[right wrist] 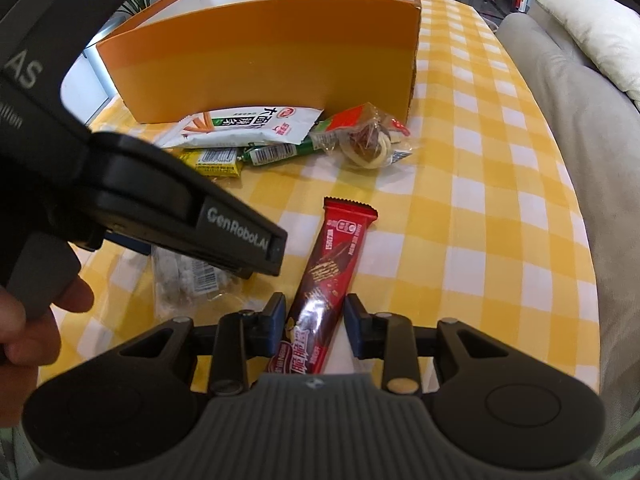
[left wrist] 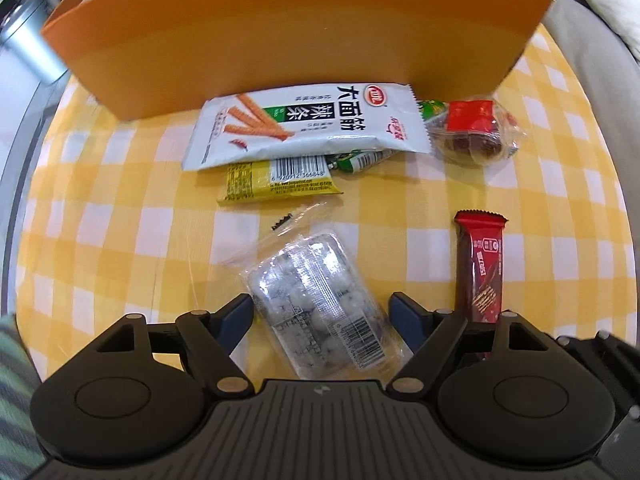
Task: Organize snacks
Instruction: 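Grasp the clear white-candy bag with the left tool while the right tool grasps the red chocolate bar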
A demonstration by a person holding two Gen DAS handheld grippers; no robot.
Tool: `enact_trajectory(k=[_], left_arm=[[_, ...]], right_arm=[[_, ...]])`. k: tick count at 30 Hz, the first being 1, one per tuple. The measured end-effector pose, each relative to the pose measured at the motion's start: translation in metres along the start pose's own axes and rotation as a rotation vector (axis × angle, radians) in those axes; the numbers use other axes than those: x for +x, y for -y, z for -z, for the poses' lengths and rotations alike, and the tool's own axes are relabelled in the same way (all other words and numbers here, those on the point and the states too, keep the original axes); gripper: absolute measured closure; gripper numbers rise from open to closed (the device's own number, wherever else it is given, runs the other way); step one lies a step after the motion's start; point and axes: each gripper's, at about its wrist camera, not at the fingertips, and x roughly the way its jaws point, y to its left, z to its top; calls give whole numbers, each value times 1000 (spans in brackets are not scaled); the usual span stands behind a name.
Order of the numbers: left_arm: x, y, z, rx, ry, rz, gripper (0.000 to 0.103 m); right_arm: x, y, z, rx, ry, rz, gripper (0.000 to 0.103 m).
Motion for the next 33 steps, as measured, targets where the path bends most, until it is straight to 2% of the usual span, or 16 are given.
enact_trajectory(k=[3, 9, 12, 17, 19, 20, 22, 27, 29, 33], left_arm=[[0, 1, 0, 63, -9, -7, 19], [-1, -3, -3, 258, -59, -52, 20], [0, -11, -5, 292, -64, -63, 20], [-2, -28, -1, 174, -21, -1, 18], [-6, -41, 1, 113, -15, 9, 16], [-6, -44, 2, 81, -19, 10, 16], [-4, -48, 2, 21, -20, 12, 15], [1, -34, 1, -10, -15, -41, 13], [2, -28, 2, -8, -1, -60, 8], [4, -28, 5, -20, 13, -46, 7]], right_arm=[[1, 0, 0, -3, -4, 11, 73], [1, 3, -1, 1, -10, 20, 73], [1, 5, -2, 8, -12, 15, 72], [2, 5, -2, 3, -11, 17, 71], [1, 4, -1, 6, -7, 21, 67], [0, 4, -1, 8, -4, 28, 62], [-1, 5, -1, 16, 1, 40, 60], [1, 4, -1, 13, -4, 46, 59], [2, 3, -2, 6, -5, 50, 58], [4, 1, -2, -7, -2, 57, 58]])
